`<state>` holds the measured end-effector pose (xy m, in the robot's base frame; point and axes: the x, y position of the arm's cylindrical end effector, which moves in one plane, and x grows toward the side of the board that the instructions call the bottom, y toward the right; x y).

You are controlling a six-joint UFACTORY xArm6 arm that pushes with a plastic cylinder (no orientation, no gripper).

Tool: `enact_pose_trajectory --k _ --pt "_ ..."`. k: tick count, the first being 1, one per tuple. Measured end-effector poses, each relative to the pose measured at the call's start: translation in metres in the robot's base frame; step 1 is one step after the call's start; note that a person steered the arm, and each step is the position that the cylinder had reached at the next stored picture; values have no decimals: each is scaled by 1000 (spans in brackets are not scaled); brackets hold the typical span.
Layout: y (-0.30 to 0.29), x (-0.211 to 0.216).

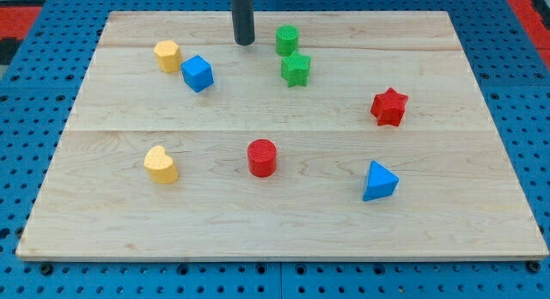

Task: Push the green circle into the green star

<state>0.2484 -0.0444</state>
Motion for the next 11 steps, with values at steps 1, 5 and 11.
enact_pose_trajectory --k 1,5,11 --pt "11 -11" --pt "126 -18" --pt "55 89"
